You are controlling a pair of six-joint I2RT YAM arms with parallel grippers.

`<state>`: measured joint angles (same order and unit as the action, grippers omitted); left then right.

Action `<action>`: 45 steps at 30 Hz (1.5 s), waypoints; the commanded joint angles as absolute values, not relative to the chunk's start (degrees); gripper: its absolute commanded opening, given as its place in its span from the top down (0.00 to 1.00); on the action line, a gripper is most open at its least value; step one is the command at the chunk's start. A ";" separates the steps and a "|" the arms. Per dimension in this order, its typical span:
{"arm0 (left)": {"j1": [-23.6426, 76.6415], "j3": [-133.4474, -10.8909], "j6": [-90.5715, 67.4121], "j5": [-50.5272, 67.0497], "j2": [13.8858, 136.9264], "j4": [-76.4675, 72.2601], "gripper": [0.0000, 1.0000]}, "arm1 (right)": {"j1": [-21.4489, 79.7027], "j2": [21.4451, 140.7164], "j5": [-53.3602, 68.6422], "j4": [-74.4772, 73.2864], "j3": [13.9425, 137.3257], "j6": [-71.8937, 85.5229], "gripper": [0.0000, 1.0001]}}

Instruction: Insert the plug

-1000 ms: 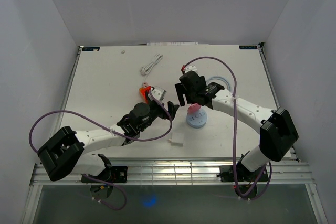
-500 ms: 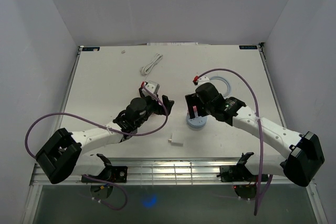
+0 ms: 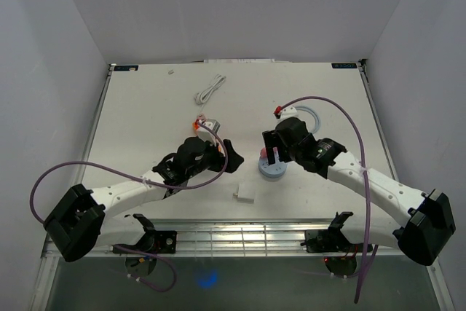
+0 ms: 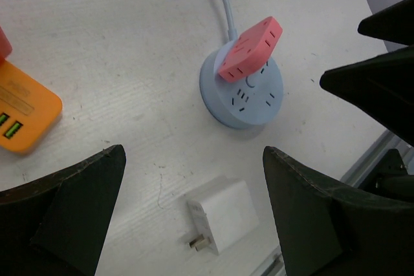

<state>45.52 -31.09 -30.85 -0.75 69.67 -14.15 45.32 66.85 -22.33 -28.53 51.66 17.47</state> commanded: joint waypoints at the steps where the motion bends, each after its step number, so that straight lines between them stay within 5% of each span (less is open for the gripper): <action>1: 45.53 -30.85 -37.61 2.99 66.88 -7.83 0.02 | 44.74 64.51 -25.14 -26.37 51.86 17.40 0.11; 13: 48.51 -32.78 -34.54 7.91 71.54 -3.96 0.02 | 38.86 61.79 -23.39 -26.28 49.92 18.02 0.11; 25: 58.36 -41.13 -32.96 -7.28 80.33 5.79 0.02 | 34.37 60.38 -15.82 -24.43 46.85 16.35 0.11; 45: 62.22 -49.83 -33.31 -10.98 89.56 12.65 0.02 | 33.49 59.41 -13.01 -23.29 44.65 15.73 0.11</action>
<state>61.52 -47.20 -33.06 -8.27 88.84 10.31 33.76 60.34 -14.13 -25.41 45.04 16.23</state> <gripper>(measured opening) 0.978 0.896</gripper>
